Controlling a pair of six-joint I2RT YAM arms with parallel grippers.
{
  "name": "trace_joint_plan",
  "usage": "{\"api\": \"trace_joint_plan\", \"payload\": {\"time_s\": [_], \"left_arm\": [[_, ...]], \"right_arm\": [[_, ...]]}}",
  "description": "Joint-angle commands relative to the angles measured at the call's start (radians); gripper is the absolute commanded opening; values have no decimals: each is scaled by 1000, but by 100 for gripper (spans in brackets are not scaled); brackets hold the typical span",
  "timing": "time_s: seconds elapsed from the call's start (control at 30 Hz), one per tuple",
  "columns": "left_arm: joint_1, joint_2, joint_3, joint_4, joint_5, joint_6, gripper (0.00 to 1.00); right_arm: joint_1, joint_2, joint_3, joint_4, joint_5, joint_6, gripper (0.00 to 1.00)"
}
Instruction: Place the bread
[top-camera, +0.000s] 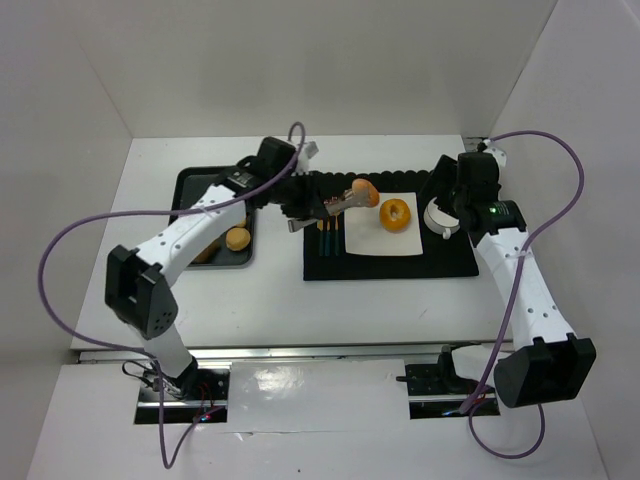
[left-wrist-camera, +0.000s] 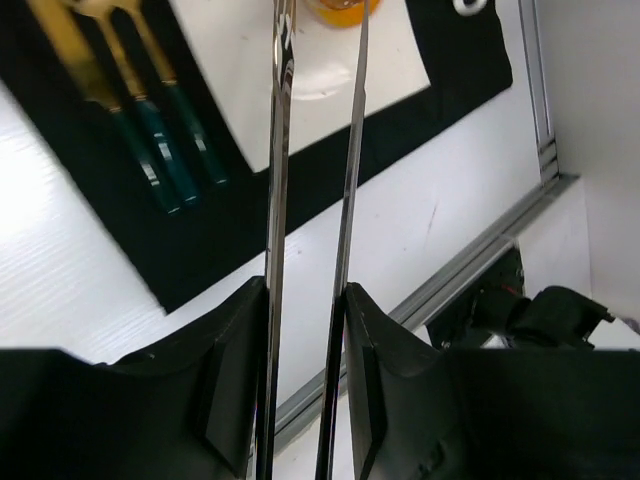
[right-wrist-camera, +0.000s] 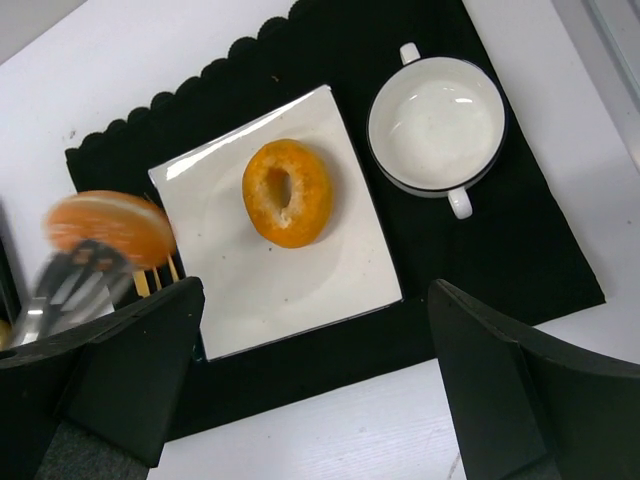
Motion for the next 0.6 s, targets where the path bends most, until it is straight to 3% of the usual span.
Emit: {"api": "trace_joint_plan", "payload": {"time_s": [0.0,0.17,0.4,0.5,0.57], "left_arm": [[-38,80,109,11,21,42,14],[-81,192,184,2,-22,42,14],[-81,229,174,-18,-31,42,14],[-81,204,135,-9,-63,42,19],[-81,204,135,-9,-72,42,32]], "right_arm": [[-8,-58,2,48,8,0,100],[-8,-67,2,21,17,-9,100],[-8,-67,2,21,26,-9,100],[-8,-67,-7,21,17,-9,100],[-8,-67,-7,30,17,-9,100]]}}
